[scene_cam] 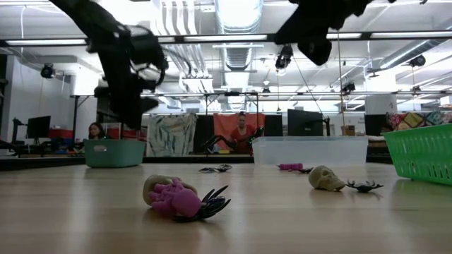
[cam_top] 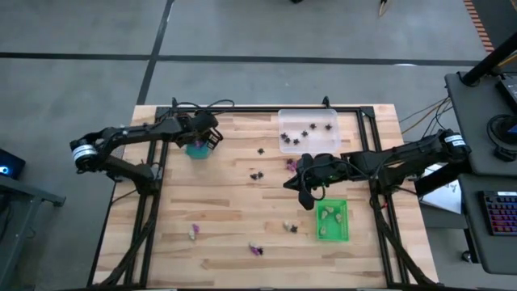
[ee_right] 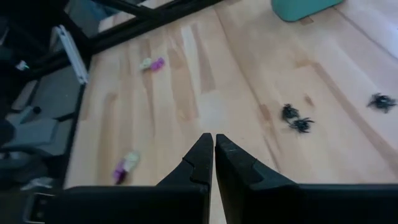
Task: Sort Halloween decoration
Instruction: Put the white skull toy into the green bin
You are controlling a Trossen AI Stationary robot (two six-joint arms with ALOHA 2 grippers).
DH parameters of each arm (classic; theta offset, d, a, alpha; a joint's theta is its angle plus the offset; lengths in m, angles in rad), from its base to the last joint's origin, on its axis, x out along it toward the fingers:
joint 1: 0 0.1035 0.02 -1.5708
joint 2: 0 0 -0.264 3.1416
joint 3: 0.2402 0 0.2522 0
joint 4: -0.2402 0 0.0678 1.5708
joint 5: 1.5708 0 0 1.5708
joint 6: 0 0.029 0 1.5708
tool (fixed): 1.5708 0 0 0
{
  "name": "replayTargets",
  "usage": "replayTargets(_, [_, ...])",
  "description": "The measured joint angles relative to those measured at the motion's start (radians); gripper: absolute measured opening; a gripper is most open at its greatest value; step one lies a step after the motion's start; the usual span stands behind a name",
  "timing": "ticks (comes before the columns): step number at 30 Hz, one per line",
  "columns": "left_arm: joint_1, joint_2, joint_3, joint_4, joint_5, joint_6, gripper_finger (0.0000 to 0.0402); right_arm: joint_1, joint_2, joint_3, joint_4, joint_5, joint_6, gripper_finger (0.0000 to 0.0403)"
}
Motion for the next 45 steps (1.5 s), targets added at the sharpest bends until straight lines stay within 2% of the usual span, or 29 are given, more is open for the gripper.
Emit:
replayTargets(5, [-0.097,-0.142,-0.006,0.017,0.001,-0.026,0.0119,0.030,0.000,0.061,-0.070,0.005,0.056,0.0009])
replayTargets(12, [-0.367,-0.297,-0.058,0.195,-0.001,-0.066,0.0119,0.047,0.033,0.150,-0.244,0.020,0.202,0.0009])
replayTargets(20, [-0.693,-0.334,-0.120,0.463,-0.129,-0.058,0.0119,0.091,0.257,0.374,-0.591,0.006,0.255,0.0009])
replayTargets(24, [-0.815,-0.315,-0.126,0.509,-0.175,-0.062,0.0119,0.128,0.392,0.505,-0.755,-0.001,0.267,0.0009])
replayTargets(28, [-0.899,-0.289,-0.126,0.534,-0.199,-0.081,0.0119,0.163,0.515,0.620,-0.863,-0.057,0.305,0.0009])
replayTargets(32, [-0.957,-0.271,-0.126,0.536,-0.200,-0.123,0.0119,0.197,0.613,0.704,-0.898,-0.090,0.350,0.0009])
replayTargets(39, [-1.040,-0.250,-0.126,0.537,-0.203,-0.183,0.0119,0.238,0.735,0.792,-0.915,-0.108,0.432,0.0009])
replayTargets(45, [-1.105,-0.224,-0.126,0.540,-0.259,-0.221,0.0119,0.249,0.811,0.833,-0.921,-0.104,0.467,0.0009])
